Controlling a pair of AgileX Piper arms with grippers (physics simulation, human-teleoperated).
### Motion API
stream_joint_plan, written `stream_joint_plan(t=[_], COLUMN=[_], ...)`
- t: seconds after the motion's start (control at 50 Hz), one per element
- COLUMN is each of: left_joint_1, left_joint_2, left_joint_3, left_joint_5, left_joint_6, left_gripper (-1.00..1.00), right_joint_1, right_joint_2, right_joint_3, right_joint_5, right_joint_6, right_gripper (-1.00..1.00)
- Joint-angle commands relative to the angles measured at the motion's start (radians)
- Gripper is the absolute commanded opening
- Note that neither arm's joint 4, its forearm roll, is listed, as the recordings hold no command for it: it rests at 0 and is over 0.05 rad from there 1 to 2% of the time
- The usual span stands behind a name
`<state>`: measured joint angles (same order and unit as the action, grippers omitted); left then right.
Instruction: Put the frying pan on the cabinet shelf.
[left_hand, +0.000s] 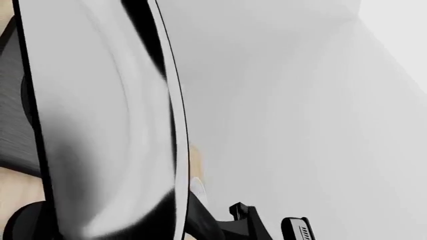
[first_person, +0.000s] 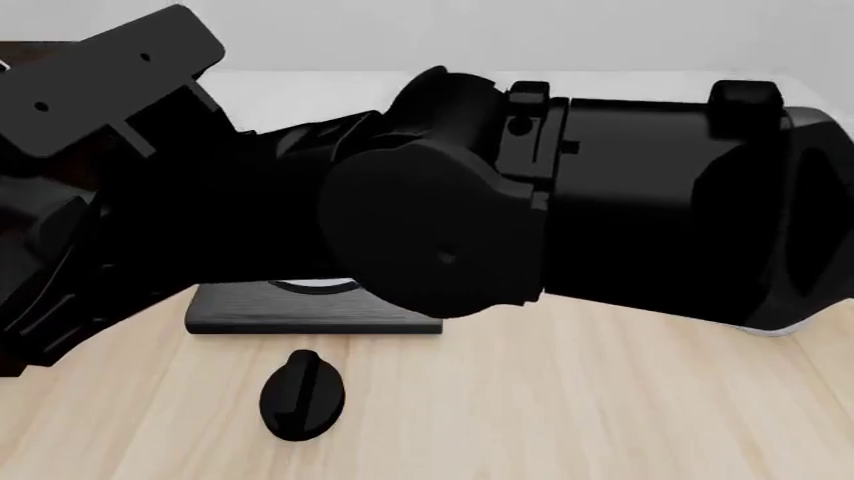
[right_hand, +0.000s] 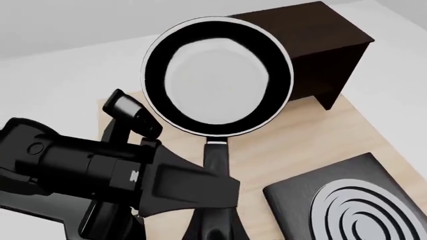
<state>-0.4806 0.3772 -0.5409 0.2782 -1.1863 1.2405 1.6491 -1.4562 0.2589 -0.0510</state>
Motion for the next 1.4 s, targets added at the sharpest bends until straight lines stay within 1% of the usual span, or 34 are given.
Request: stream_joint_plan(t=[0.02, 0.38, 0.46, 0.48, 0.54, 0.98, 1.0, 1.26, 1.4], left_joint_1=[0.01, 0.016, 0.011, 0.015, 0.016, 0.021, 0.021, 0.021, 0.023], left_joint_2=[0.008, 0.011, 0.002, 0.0, -0.002, -0.005, -0.005, -0.006, -0.003], left_joint_3=[0.009, 0.016, 0.019, 0.021, 0.03, 0.006, 0.008, 0.009, 0.01], left_joint_5=[-0.006, -0.013, -0.013, -0.014, -0.02, -0.008, -0.011, -0.014, -0.015], left_joint_6=[-0.003, -0.002, -0.014, -0.017, -0.02, -0.002, -0.001, -0.001, 0.001], left_gripper=[1.0, 1.0, 1.0, -1.0, -1.0, -1.0, -1.0, -1.0, -1.0], right_joint_1=[0.034, 0.039, 0.04, 0.04, 0.039, 0.034, 0.034, 0.015, 0.007], right_joint_2=[-0.019, -0.04, -0.042, -0.044, -0.046, -0.06, -0.061, -0.08, -0.091], right_joint_3=[-0.01, 0.038, 0.042, 0.045, 0.048, 0.071, 0.074, 0.111, 0.127], right_joint_5=[-0.013, -0.034, -0.036, -0.038, -0.039, -0.043, -0.043, -0.049, -0.043], right_joint_6=[-0.014, -0.024, -0.023, -0.025, -0.026, -0.035, -0.037, -0.024, -0.025], right_gripper=[-1.0, -1.0, -1.0, -1.0, -1.0, -1.0, 1.0, 1.0, 1.0])
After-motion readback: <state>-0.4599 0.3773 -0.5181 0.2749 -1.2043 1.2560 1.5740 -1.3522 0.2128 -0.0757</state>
